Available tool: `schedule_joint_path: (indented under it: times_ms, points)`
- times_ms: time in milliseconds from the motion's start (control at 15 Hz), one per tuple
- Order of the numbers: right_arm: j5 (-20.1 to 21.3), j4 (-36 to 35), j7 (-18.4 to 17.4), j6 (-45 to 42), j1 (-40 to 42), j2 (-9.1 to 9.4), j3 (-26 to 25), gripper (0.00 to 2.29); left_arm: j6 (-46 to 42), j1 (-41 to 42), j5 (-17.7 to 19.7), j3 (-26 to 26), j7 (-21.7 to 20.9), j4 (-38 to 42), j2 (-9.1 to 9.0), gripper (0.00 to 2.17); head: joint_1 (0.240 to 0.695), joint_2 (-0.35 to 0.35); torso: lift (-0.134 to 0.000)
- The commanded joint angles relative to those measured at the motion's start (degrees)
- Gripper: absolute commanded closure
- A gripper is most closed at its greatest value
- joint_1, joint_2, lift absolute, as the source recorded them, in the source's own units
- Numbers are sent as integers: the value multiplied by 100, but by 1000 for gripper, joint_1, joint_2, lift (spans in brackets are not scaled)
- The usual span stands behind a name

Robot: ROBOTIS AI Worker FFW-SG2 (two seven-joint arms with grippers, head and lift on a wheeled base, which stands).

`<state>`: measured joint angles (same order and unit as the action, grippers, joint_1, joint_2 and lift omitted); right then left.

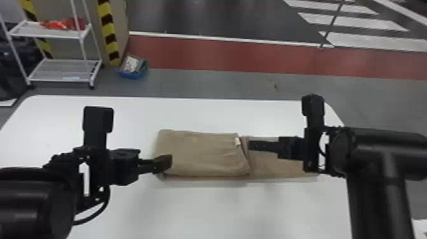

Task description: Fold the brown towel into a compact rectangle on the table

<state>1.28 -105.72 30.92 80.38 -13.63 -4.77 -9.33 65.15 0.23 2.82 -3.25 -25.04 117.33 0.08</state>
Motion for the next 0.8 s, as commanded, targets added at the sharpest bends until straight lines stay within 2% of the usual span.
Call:
schedule_joint_path:
  times_ms: [0, 133, 333, 733]
  points:
    - [4, 174, -112, -79, -34, 20, 142, 184, -15, -5, 8, 9, -1, -8, -23, 33, 695, -149, -124]
    - [48, 385, -148, -167, -131, 117, 221, 184, -15, 4, 0, 0, -10, -8, -23, 33, 695, -142, -124]
    - [118, 640, -244, -308, -245, 161, 415, 184, -68, 39, 8, 53, -19, -8, -23, 33, 695, -128, -124]
    - [276, 992, -297, -325, -421, 161, 599, 225, -156, 100, 8, 79, -36, -44, -23, 33, 695, -106, -124]
